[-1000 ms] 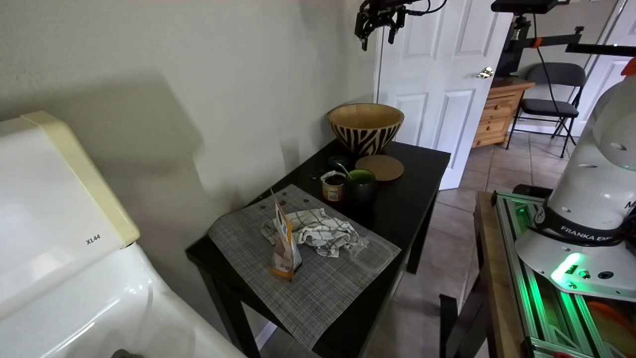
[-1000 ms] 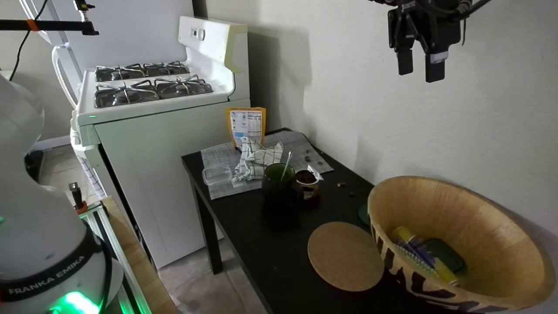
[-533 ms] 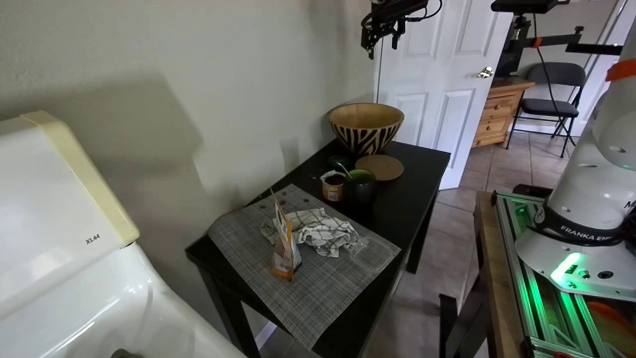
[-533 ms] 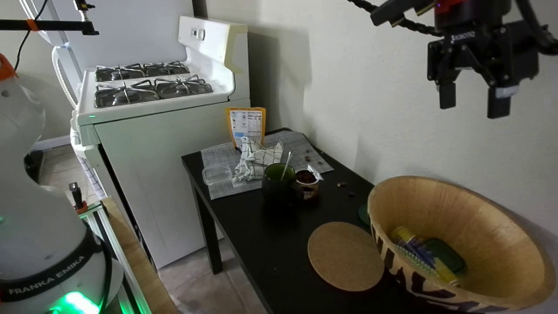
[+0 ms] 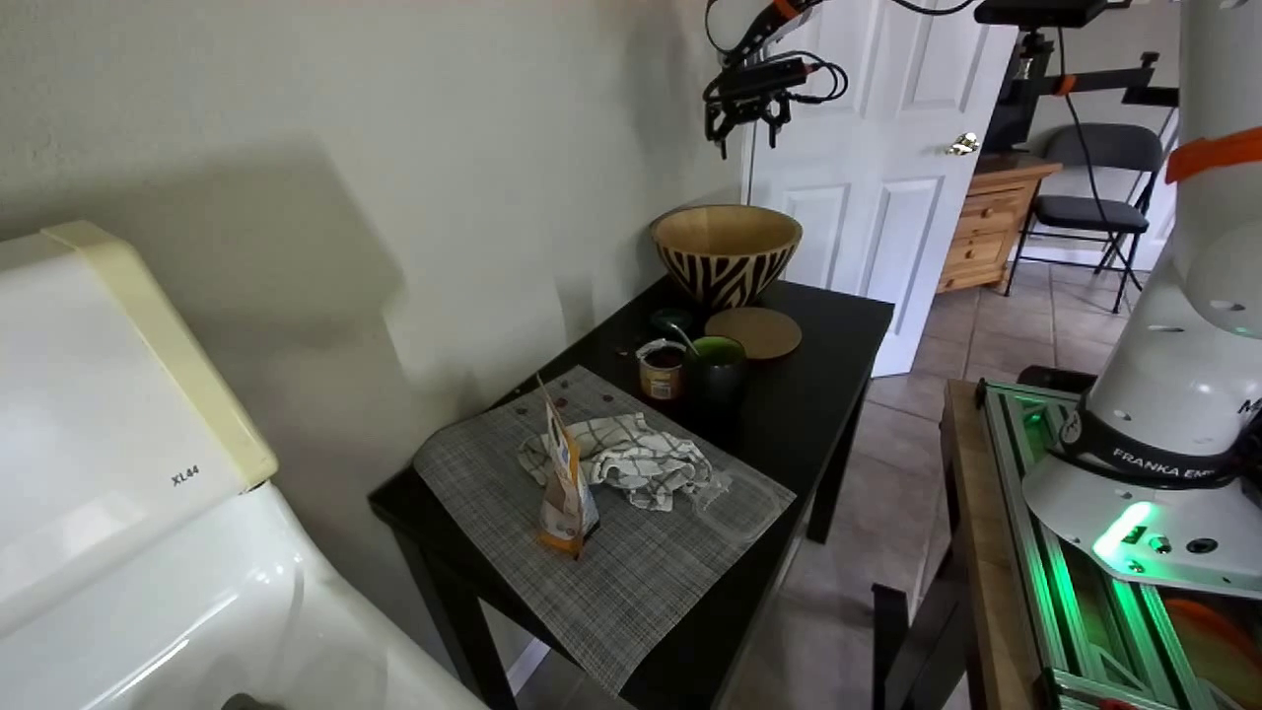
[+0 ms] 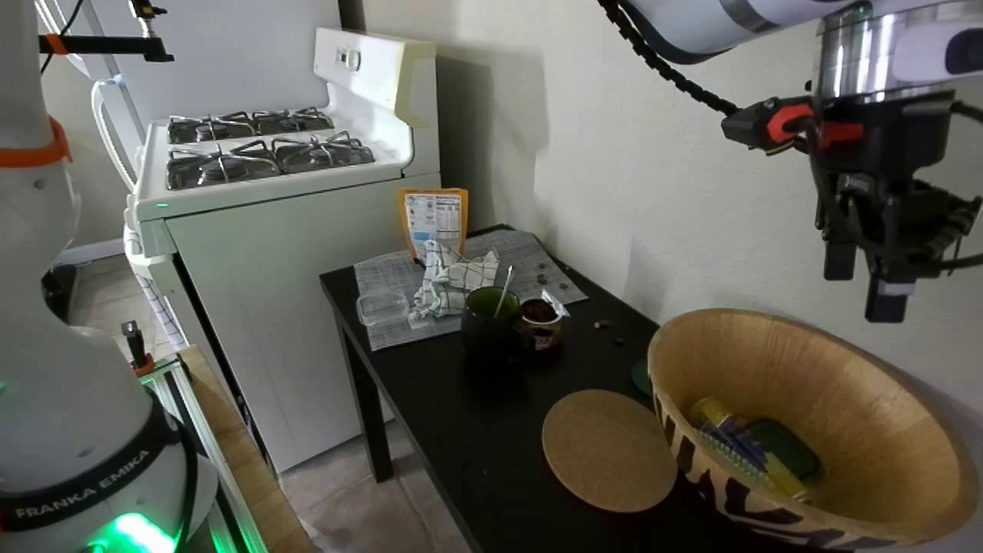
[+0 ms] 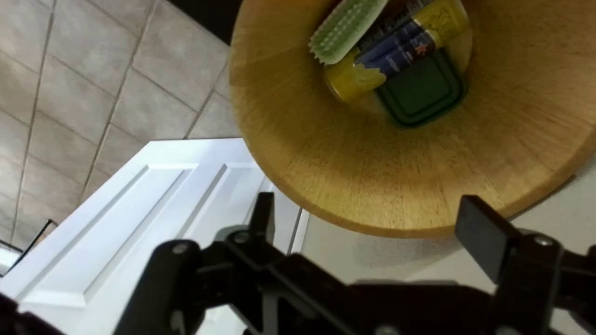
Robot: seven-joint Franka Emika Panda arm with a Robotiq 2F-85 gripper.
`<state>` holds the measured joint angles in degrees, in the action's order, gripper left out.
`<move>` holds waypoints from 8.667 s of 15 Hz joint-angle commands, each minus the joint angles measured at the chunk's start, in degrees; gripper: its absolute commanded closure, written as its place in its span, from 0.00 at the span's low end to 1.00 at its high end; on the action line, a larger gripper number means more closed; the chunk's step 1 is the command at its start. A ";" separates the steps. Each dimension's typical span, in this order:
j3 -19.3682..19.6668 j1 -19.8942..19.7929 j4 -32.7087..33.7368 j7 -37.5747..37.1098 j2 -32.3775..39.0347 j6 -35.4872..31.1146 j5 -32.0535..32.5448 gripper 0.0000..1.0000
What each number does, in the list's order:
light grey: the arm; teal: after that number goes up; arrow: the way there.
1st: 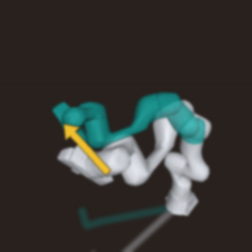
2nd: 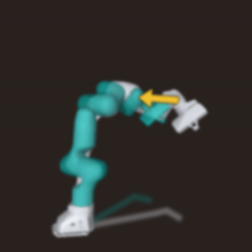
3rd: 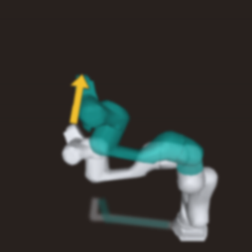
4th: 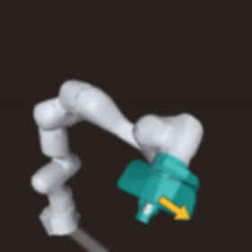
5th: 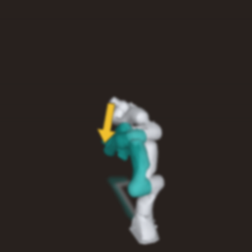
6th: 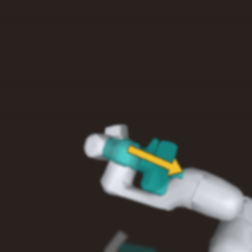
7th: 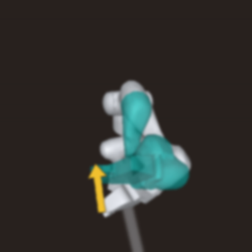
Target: Take the can out of the bowl and put it on the table.
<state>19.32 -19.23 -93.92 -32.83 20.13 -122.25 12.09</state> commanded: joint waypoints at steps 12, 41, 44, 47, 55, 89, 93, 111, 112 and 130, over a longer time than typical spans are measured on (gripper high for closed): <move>1.46 0.48 -5.20 -13.69 5.18 -10.05 -9.79 0.00; -1.13 -2.66 8.03 -15.10 25.53 -2.29 -30.52 0.29; -1.19 -2.75 9.15 -15.52 26.80 -0.42 -30.28 0.54; -1.13 -2.71 10.53 -16.22 27.62 0.70 -30.07 0.67; -0.69 -1.84 12.10 -17.05 29.82 -1.28 -28.35 0.09; -4.19 -2.67 -14.60 6.73 -1.12 -8.20 -42.18 0.62; -3.78 0.14 -17.34 4.47 -6.07 -10.12 -39.90 0.62; -8.64 9.53 -38.69 4.91 -24.85 -15.54 -47.67 0.62; -7.94 8.92 -38.63 6.25 -24.41 -14.24 -49.45 0.62; -3.97 3.35 -32.79 10.86 -13.21 2.77 -59.65 0.62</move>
<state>15.11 -14.72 -130.06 -22.94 4.29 -124.78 -41.68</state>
